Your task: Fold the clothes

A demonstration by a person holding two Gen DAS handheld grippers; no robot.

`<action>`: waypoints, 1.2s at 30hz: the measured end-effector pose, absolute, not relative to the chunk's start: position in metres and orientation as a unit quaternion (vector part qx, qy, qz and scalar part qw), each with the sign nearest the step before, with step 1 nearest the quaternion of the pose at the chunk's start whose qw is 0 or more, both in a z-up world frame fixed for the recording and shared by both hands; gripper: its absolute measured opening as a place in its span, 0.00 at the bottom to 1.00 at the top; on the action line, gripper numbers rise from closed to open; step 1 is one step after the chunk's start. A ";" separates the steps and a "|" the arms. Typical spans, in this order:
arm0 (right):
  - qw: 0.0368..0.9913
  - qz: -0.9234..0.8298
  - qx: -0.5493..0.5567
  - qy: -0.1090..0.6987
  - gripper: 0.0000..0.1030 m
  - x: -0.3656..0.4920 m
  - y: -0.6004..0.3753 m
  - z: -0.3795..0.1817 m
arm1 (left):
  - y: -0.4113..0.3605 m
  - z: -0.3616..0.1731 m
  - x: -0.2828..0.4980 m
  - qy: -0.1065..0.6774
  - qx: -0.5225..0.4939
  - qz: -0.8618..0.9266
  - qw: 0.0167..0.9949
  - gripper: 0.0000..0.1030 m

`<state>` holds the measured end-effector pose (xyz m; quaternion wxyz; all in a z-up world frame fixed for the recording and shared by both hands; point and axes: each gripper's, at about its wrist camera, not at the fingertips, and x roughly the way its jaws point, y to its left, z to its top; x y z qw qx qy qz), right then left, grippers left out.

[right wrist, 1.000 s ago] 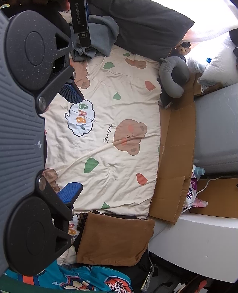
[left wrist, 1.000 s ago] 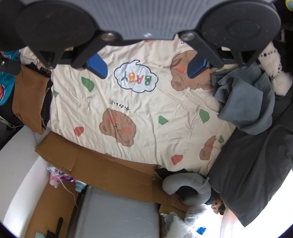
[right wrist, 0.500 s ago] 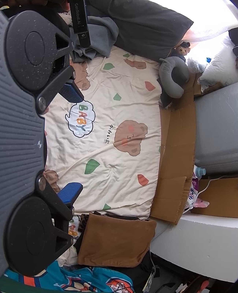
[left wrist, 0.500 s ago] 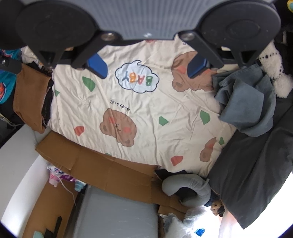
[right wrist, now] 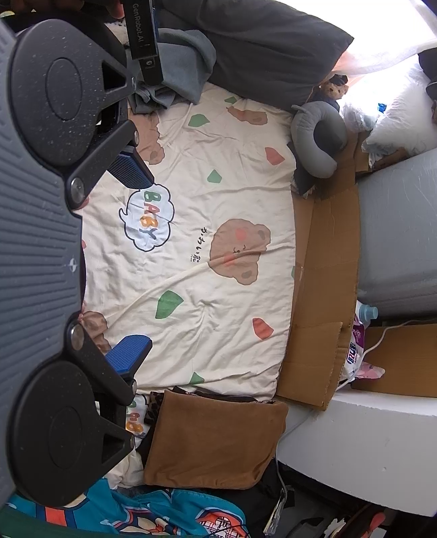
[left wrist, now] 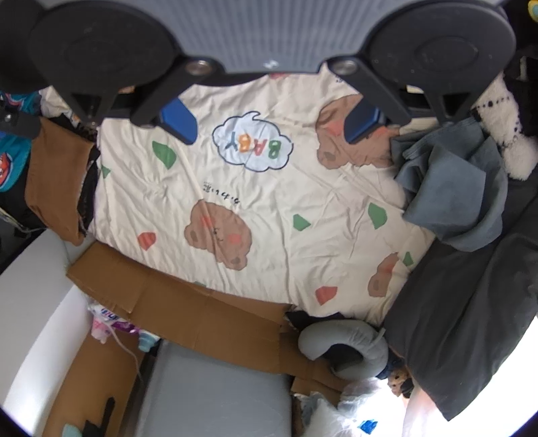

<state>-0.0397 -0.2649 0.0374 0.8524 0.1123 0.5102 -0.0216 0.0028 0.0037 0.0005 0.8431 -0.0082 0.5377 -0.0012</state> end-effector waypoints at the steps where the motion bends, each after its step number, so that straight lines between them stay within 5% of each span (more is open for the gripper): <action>1: 0.853 -0.024 0.114 0.509 0.94 -0.040 -0.265 0.037 | 0.005 0.000 0.003 0.539 -0.011 0.000 0.843 0.93; 36: 0.848 -0.021 0.130 0.514 0.94 -0.038 -0.269 0.036 | 0.008 0.001 0.008 0.546 -0.016 0.009 0.838 0.92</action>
